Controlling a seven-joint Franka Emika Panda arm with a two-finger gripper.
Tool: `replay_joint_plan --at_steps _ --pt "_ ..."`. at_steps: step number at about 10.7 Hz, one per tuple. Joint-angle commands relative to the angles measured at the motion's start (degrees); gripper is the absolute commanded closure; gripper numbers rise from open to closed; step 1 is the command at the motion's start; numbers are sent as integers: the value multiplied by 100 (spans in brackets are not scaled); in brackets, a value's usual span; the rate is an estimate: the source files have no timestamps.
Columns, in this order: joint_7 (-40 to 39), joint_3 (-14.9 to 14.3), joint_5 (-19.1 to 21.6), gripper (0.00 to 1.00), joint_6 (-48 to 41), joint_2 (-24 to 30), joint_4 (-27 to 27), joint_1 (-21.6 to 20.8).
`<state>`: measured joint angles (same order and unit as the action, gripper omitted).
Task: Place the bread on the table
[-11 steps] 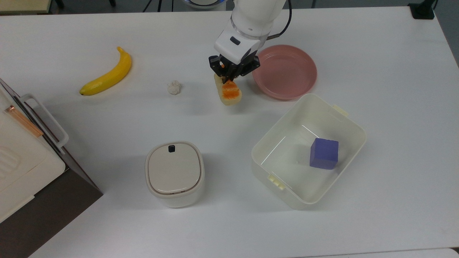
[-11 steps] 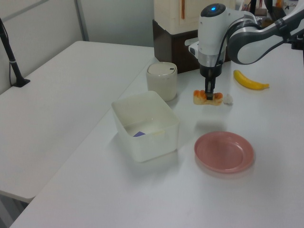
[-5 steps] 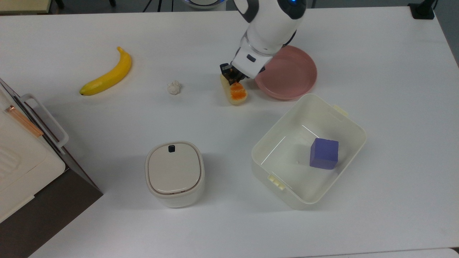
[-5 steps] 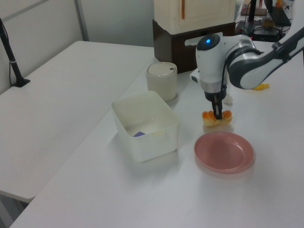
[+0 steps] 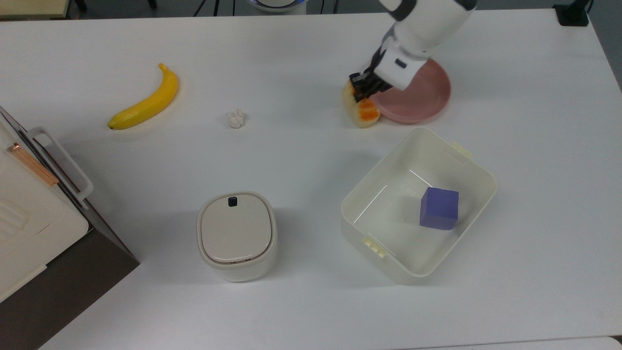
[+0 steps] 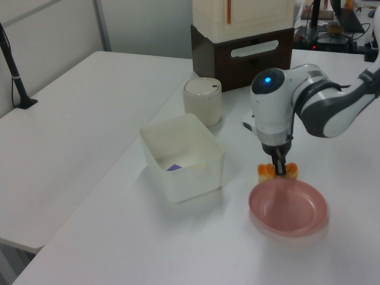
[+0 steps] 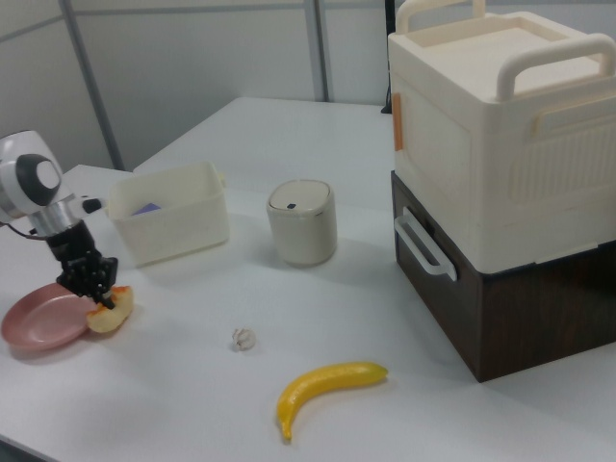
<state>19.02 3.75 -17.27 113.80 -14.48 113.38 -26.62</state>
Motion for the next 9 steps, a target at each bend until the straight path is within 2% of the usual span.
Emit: replay_joint_plan --at_steps 1,3,5,6,8,9 --pt "146 73 -197 100 -201 86 -17 95" --pt "94 -14 -355 100 -201 147 -44 515" --pt "-483 -470 -356 100 -262 348 -26 588" --pt "-748 -515 -373 100 -419 332 -35 579" --pt "-751 -516 -373 1 -569 314 -52 605" --pt "-716 -568 -321 0 -604 332 -201 632"
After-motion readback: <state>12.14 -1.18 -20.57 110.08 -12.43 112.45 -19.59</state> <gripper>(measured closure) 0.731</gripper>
